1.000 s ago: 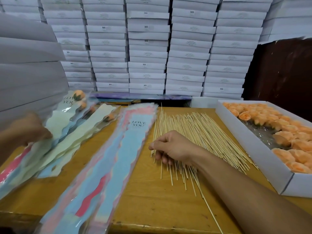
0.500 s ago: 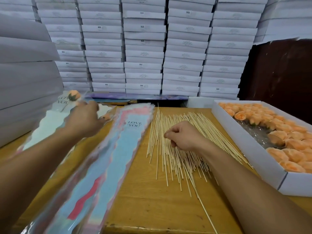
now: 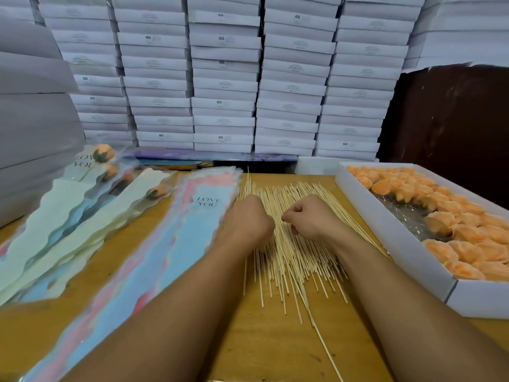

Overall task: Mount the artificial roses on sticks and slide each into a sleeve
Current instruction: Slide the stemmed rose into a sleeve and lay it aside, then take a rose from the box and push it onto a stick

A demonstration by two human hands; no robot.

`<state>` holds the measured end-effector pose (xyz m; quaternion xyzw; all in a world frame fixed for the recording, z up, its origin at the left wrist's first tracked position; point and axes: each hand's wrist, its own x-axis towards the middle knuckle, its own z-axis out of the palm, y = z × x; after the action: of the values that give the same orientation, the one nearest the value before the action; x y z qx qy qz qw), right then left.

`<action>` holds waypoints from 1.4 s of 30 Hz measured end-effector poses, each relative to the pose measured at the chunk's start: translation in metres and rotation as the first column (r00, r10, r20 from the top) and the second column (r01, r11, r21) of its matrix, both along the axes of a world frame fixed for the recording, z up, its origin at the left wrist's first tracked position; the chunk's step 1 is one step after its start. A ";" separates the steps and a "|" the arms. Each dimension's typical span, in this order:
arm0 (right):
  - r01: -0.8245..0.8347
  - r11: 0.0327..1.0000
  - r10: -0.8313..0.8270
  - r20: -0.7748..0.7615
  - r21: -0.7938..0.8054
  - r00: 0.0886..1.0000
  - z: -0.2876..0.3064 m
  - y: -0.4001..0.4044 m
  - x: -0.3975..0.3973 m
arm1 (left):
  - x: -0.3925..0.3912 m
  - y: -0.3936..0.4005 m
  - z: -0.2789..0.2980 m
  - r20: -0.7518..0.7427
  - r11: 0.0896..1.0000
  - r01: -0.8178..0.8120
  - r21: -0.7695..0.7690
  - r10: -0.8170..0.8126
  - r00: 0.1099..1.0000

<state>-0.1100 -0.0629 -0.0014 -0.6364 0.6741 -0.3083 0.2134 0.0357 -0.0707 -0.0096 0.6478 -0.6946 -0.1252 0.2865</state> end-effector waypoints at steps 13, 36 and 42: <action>0.264 0.950 -0.294 -0.202 -0.165 0.934 0.029 -0.009 -0.029 | -0.015 0.023 -0.010 -0.125 0.938 -0.026 -0.346 -0.018 0.992; 0.542 0.792 -0.034 -0.865 0.282 0.500 0.054 0.013 -0.185 | -0.018 0.027 -0.007 -0.105 0.962 0.037 -0.272 -0.068 0.992; 0.569 0.807 -0.076 -0.925 0.162 0.371 0.045 0.014 -0.176 | -0.018 0.027 -0.007 -0.097 0.965 0.040 -0.259 -0.068 0.993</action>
<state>-0.2864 -0.0488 0.0439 -0.4791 0.8485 0.2034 -0.0956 0.0182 -0.0441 -0.0166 0.5786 -0.7063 -0.0758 0.4007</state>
